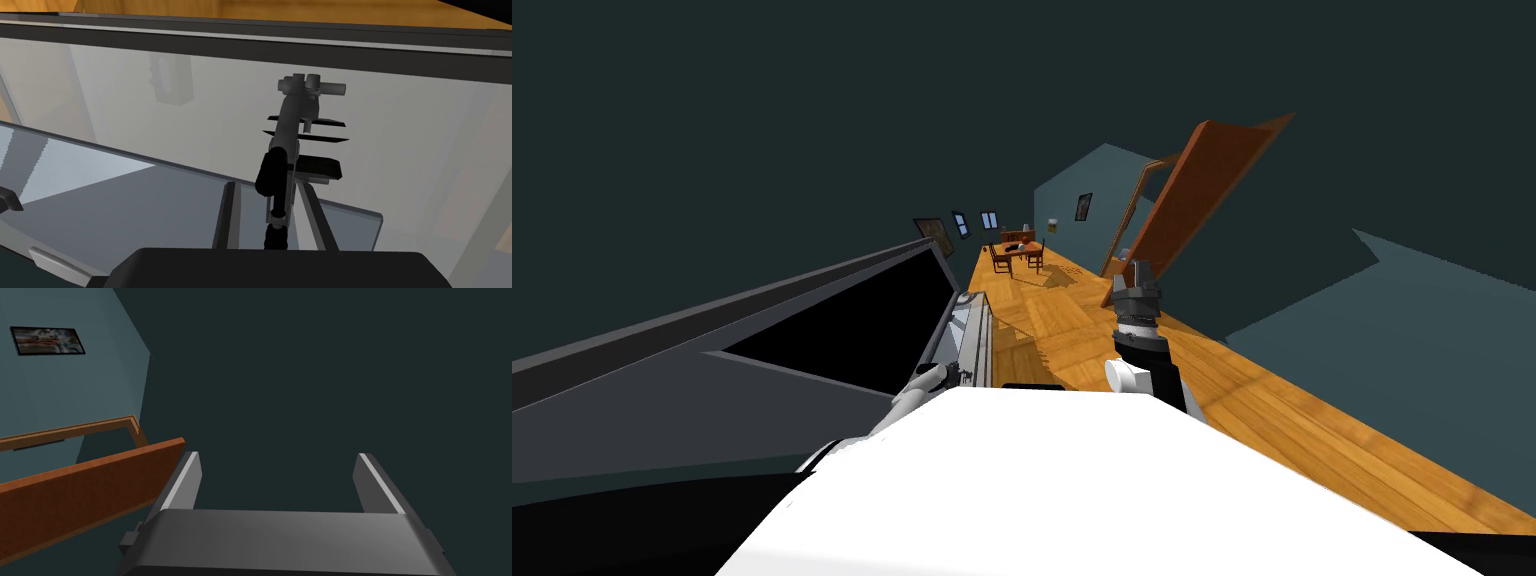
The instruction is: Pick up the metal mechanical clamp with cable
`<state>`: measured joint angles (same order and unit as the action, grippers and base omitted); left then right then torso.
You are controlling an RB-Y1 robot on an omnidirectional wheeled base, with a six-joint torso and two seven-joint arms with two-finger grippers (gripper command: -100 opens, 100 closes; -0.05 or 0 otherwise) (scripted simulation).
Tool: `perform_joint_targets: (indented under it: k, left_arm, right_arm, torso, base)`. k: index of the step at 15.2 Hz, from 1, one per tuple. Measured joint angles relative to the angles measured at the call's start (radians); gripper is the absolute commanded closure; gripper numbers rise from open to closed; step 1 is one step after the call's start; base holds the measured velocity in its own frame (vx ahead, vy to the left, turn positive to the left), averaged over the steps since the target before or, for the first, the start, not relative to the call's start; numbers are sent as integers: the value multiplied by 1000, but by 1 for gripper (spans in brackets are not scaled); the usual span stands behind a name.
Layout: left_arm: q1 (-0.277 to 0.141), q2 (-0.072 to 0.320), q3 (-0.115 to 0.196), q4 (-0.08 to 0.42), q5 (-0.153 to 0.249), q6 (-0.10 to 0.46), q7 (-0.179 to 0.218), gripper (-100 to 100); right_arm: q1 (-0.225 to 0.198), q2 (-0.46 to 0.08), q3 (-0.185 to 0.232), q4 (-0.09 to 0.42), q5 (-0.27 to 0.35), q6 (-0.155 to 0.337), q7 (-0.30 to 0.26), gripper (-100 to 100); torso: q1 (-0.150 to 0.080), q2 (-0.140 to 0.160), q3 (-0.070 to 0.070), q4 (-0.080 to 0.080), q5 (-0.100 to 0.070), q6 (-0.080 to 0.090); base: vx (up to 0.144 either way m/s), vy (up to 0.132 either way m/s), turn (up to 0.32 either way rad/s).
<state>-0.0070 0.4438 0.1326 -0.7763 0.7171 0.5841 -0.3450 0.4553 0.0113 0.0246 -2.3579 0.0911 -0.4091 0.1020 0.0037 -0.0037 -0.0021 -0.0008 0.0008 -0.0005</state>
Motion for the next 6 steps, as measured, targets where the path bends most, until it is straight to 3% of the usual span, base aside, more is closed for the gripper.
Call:
perform_joint_targets:
  k: [3, 6]
  left_arm:
    - [0, 0, 0, 0, 0, 1, 0, 100]
    - [10, 29, 6, -33, 22, 37, -6, 100]
  right_arm:
    - [0, 0, 0, 0, 0, 0, 0, 0]
    - [0, 0, 0, 0, 0, 0, 0, 0]
  torso:
    - [0, 0, 0, 0, 0, 0]
    - [-3, 2, 1, 1, -1, 0]
  base:
    - [-3, -7, 4]
    - [-20, -45, 26]
